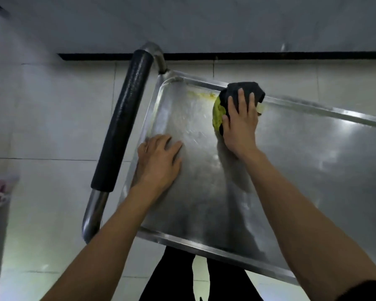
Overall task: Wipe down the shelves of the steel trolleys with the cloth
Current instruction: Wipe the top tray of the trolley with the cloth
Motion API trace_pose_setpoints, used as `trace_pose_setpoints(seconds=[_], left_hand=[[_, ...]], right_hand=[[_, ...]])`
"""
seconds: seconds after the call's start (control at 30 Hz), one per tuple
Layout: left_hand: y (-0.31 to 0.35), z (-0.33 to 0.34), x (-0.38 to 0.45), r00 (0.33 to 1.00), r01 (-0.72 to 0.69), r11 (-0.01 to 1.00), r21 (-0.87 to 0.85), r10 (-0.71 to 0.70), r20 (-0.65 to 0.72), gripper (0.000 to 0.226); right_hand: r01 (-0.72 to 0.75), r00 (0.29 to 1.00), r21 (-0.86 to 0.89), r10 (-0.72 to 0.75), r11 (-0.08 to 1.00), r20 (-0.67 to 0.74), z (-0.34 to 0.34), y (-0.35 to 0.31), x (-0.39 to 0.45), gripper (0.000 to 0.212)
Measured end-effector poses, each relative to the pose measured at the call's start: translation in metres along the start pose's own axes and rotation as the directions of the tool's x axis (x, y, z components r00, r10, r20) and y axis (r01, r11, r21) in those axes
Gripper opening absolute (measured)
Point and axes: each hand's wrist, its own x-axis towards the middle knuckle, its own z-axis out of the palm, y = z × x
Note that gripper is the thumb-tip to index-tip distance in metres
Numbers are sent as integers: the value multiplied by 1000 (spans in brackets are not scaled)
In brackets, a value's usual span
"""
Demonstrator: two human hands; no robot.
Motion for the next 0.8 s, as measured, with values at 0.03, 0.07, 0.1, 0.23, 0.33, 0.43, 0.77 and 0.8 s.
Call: trace_pose_setpoints(seconds=[0.03,0.07,0.1,0.23,0.33,0.43,0.77,0.8], left_hand=[[-1,1,0,1000,-6,1000,0,6,1,47],[-2,2,-1,1000,-16,1000,8,16,10,49],[-3,3,-2,999,-24,1000,16,24,26,51],[-5,8,-7,999,-16,1000,24,15,47,55],[-10,10,-5,1000,-15,1000,7,15,25,55],[-15,15,-3,1000,-15,1000,-7,15,6,54],[6,15,-7,1000,4,999,41,-5,18,57],[13,14,-7,1000,12,998,62,-13,22,56]], right_hand=[[46,999,-4,-46,999,13,5,-15,6,55],[93,995,-4,-93,996,32,9,-30,12,55],[141,988,0,-141,990,57,14,-47,19,55],[316,935,57,-321,947,150,30,-111,49,55],[360,912,123,-376,925,164,37,-131,60,54],[390,898,134,-409,911,163,37,-123,62,55],[243,968,158,-251,957,31,14,-40,24,53],[218,974,155,-224,964,21,11,-26,19,53]])
